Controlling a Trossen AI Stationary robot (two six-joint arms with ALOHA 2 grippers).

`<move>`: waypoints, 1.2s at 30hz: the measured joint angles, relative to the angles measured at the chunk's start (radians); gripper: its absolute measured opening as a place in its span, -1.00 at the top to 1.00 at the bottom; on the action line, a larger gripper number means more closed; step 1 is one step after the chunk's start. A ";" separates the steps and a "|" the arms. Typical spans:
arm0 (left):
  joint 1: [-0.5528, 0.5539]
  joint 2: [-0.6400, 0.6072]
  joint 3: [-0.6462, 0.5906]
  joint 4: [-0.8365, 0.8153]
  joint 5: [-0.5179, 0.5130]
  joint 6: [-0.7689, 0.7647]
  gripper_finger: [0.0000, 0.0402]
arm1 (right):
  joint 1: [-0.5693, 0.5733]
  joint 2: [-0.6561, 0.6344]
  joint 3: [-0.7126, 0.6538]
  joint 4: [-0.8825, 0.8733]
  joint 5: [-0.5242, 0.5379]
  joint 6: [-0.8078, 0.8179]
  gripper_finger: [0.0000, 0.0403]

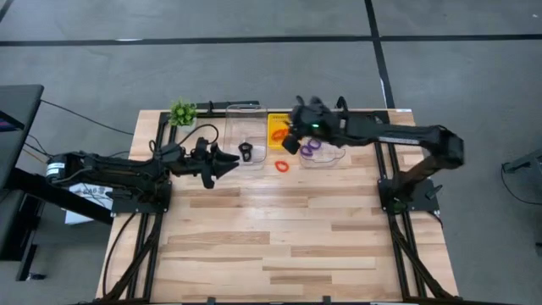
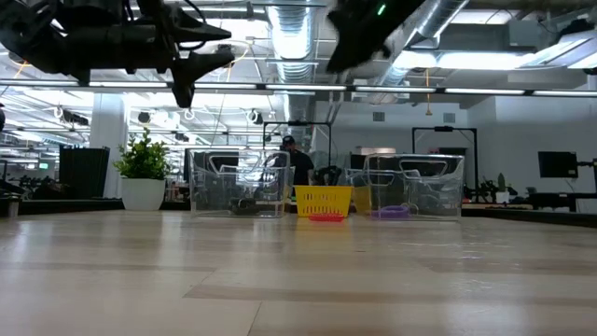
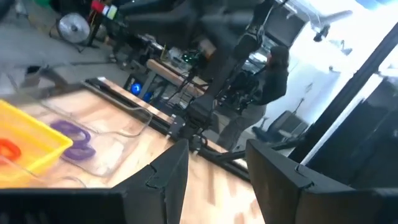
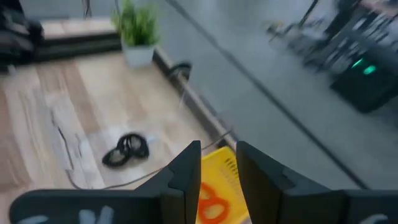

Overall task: Sort spring keychains
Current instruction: Put the orange spring keychain into the yellow bin

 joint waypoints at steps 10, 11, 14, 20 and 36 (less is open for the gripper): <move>-0.136 0.111 0.035 -0.002 -0.215 0.189 0.21 | 0.296 -0.359 0.000 -0.256 0.290 0.119 0.54; -0.150 0.142 0.053 0.000 -0.228 0.190 0.21 | 0.338 -0.387 0.000 -0.288 0.321 0.149 0.54; -0.189 0.250 0.119 -0.001 -0.253 0.201 0.23 | 0.461 -0.452 0.000 -0.387 0.412 0.258 0.54; -0.248 0.489 0.310 -0.034 -0.260 0.266 0.32 | 0.686 -0.489 0.000 -0.575 0.566 0.513 0.54; -0.257 0.669 0.726 -0.630 -0.484 0.492 0.62 | 0.969 -0.336 0.000 -0.670 0.627 0.711 0.54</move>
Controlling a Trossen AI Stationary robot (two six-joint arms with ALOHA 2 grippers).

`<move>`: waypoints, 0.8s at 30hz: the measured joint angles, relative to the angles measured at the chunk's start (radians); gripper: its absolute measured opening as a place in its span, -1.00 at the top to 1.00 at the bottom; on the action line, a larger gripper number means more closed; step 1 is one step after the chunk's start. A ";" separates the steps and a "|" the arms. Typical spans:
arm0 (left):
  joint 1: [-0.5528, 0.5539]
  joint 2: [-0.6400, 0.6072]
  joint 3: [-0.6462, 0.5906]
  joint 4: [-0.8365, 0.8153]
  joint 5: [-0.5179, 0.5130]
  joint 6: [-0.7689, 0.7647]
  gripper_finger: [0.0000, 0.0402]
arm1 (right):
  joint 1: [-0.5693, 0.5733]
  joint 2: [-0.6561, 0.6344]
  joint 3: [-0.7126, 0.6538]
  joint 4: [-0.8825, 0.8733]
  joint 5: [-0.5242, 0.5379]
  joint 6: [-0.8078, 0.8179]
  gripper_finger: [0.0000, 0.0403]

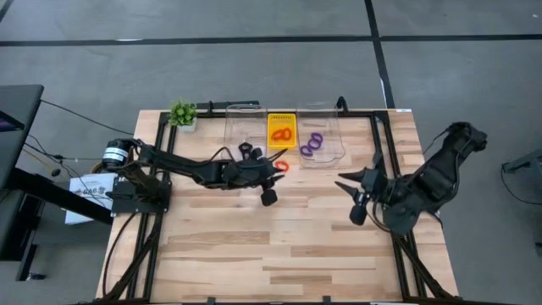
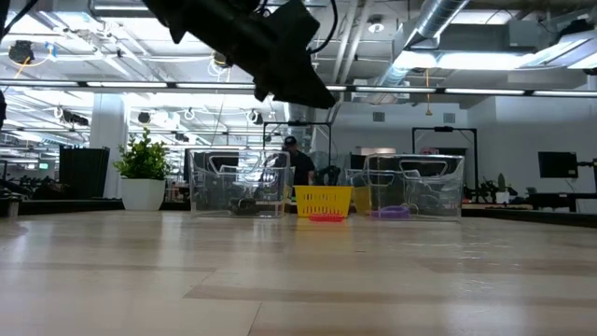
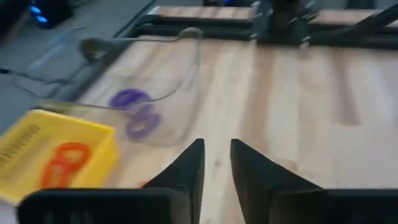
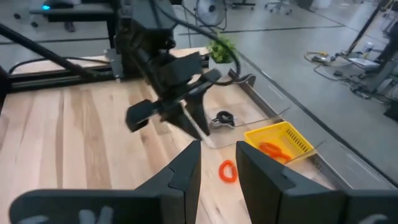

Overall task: Sort spring keychains
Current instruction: Put the orange spring keychain into the yellow bin

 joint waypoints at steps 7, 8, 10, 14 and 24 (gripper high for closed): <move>0.000 0.000 0.033 -0.026 -0.039 0.169 0.95 | 0.012 0.006 0.000 0.000 0.000 0.009 0.54; 0.000 0.000 0.039 -0.025 -0.038 0.198 0.97 | 0.012 0.004 0.000 0.000 0.000 0.009 0.54; 0.000 0.000 0.045 -0.021 -0.038 0.263 0.98 | 0.012 0.003 0.000 0.001 0.001 0.009 0.54; 0.002 0.012 0.045 -0.025 -0.036 0.382 0.98 | 0.012 0.003 0.000 0.001 0.000 0.009 0.54; 0.027 0.222 0.149 -0.180 0.007 0.396 0.98 | 0.011 0.003 0.000 0.000 -0.003 0.020 0.54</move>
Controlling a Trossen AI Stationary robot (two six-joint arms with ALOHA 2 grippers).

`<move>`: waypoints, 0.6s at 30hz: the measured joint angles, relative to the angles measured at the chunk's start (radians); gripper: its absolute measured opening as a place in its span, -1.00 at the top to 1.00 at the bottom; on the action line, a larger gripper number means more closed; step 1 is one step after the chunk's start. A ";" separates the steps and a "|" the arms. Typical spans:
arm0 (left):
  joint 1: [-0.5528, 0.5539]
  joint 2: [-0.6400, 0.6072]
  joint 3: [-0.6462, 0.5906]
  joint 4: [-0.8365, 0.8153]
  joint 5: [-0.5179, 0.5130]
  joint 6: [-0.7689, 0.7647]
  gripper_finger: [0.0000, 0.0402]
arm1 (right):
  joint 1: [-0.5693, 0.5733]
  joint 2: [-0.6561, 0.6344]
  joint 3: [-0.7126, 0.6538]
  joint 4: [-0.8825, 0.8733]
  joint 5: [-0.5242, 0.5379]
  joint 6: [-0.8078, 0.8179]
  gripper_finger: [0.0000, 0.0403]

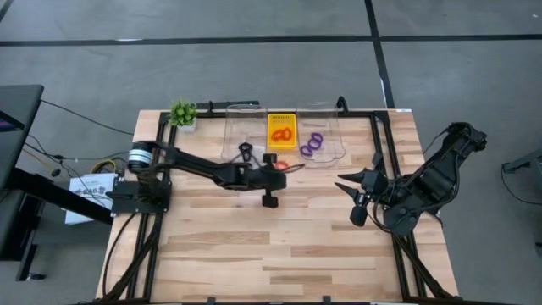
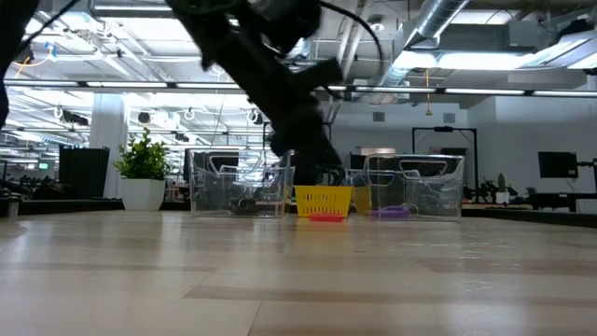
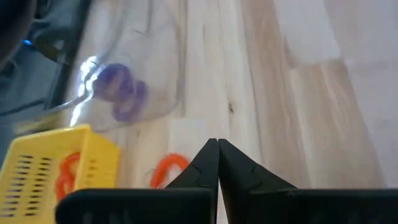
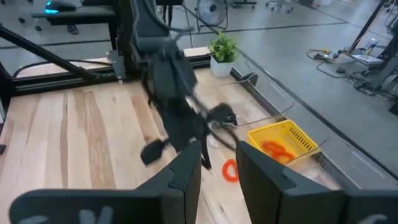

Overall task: Sort spring keychains
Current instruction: Put the orange spring keychain into the yellow bin

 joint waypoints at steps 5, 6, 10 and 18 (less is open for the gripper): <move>0.001 0.116 0.166 -0.160 -0.091 -0.002 0.98 | 0.000 0.000 0.000 0.001 -0.003 0.006 0.54; 0.001 0.129 0.194 -0.180 -0.107 -0.003 0.98 | 0.000 0.000 0.000 0.002 -0.003 0.011 0.54; 0.003 0.153 0.254 -0.237 -0.145 -0.006 0.98 | 0.000 0.000 0.000 0.002 -0.010 0.014 0.54; 0.040 0.159 0.248 -0.345 -0.153 -0.196 0.98 | 0.001 0.000 0.000 -0.007 -0.011 0.015 0.54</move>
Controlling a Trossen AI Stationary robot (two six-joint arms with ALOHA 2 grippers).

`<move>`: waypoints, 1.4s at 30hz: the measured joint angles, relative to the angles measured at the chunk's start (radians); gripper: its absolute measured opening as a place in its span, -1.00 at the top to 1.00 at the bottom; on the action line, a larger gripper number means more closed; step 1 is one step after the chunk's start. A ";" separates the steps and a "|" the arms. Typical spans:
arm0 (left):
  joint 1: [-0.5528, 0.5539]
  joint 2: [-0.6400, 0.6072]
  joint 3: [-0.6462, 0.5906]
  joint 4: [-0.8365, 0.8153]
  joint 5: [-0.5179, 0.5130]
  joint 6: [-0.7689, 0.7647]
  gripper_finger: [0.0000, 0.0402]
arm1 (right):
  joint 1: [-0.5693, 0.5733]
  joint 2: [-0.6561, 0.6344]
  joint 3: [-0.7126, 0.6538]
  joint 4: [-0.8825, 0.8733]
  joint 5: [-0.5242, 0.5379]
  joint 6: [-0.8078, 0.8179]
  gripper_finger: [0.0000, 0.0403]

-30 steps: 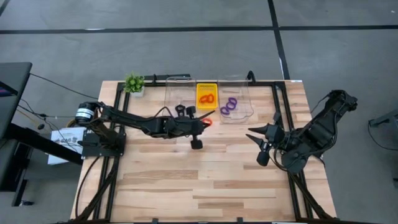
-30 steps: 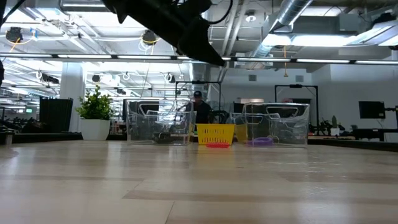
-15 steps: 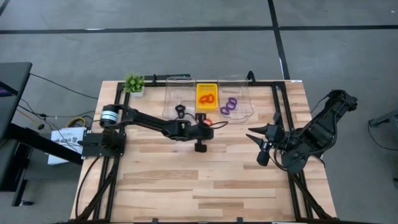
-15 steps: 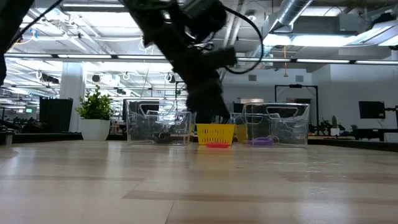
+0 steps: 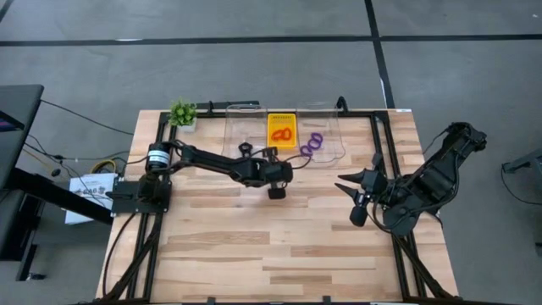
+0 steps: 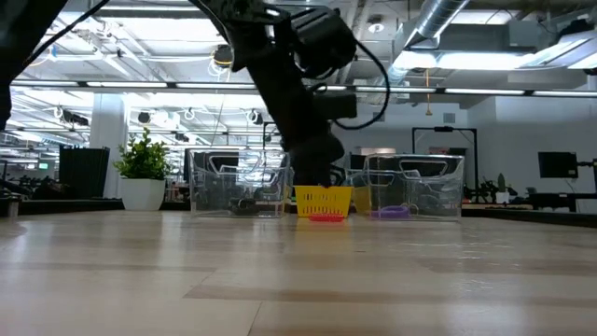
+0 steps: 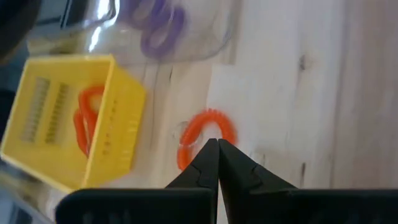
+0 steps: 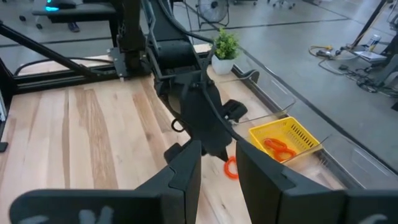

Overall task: Sort spring keychains
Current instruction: Put the orange spring keychain into the yellow bin

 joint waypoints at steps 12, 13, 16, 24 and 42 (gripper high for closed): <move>0.030 0.000 -0.008 0.009 0.040 -0.044 0.98 | -0.007 0.000 0.000 -0.044 0.001 0.000 0.54; 0.036 0.000 -0.008 0.010 0.049 -0.042 0.98 | -0.007 0.000 0.000 -0.044 0.001 -0.001 0.54; 0.053 0.008 -0.008 0.016 0.066 -0.042 0.98 | -0.007 0.000 0.000 -0.045 0.001 -0.001 0.54; 0.050 0.073 -0.008 0.050 0.078 -0.038 0.98 | -0.007 0.000 0.000 -0.064 0.002 -0.002 0.54; 0.038 0.093 -0.008 0.081 0.059 -0.005 0.98 | -0.007 0.000 0.000 -0.151 0.004 0.084 0.54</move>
